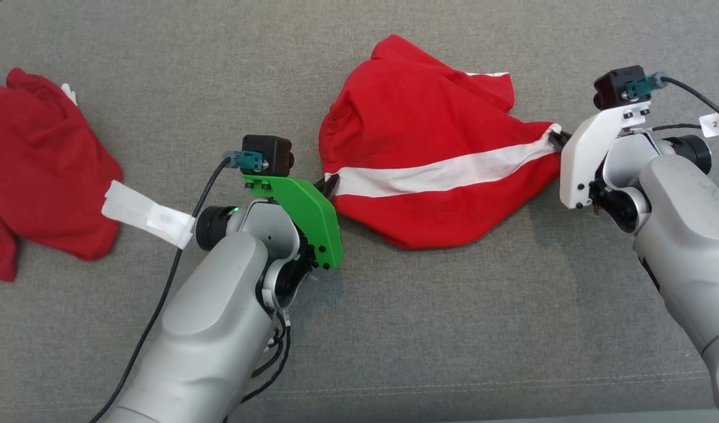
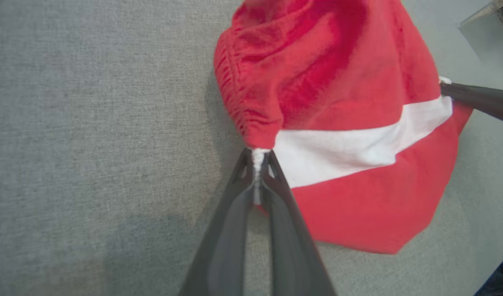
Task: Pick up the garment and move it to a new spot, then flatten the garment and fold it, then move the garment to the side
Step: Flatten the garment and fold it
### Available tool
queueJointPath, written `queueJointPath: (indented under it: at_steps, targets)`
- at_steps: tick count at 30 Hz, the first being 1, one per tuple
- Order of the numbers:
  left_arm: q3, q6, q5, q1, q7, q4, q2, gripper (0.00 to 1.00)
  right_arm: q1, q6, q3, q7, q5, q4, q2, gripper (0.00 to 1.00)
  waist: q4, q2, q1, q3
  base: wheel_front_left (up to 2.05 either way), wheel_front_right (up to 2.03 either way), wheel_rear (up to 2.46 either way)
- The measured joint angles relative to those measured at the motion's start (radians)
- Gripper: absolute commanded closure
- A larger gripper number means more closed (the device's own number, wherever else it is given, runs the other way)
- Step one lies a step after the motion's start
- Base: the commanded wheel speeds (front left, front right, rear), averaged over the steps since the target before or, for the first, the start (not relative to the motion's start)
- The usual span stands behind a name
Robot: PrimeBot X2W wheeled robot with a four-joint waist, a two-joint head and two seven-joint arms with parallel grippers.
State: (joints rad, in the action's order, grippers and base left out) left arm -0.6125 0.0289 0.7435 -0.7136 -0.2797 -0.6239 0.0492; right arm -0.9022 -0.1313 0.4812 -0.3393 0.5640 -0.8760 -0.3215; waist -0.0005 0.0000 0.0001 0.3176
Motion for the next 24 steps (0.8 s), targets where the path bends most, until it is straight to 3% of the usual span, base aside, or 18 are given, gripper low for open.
queueJointPath:
  at_steps: [11, 18, 24]
  targets:
    - [0.085, 0.010, 0.069, -0.037, 0.044, 0.051, 0.015, 1.00, -0.004, 0.000, -0.046, 0.123, 0.172, 0.089, -0.002, 1.00, -0.007, 0.0000, 0.0000, -0.096, 0.00, 0.00, 0.00]
    - [0.184, 0.019, 0.135, -0.078, 0.058, 0.103, 0.065, 1.00, -0.065, 0.000, -0.057, 0.185, 0.197, 0.145, 0.032, 1.00, -0.056, 0.0000, -0.0001, -0.164, 0.00, 0.00, 0.00]
    - [0.246, 0.031, 0.192, -0.112, -0.004, 0.131, 0.118, 1.00, -0.120, 0.001, -0.069, 0.184, 0.260, 0.188, 0.060, 1.00, -0.114, 0.0000, -0.0001, -0.182, 0.00, 0.00, 0.00]
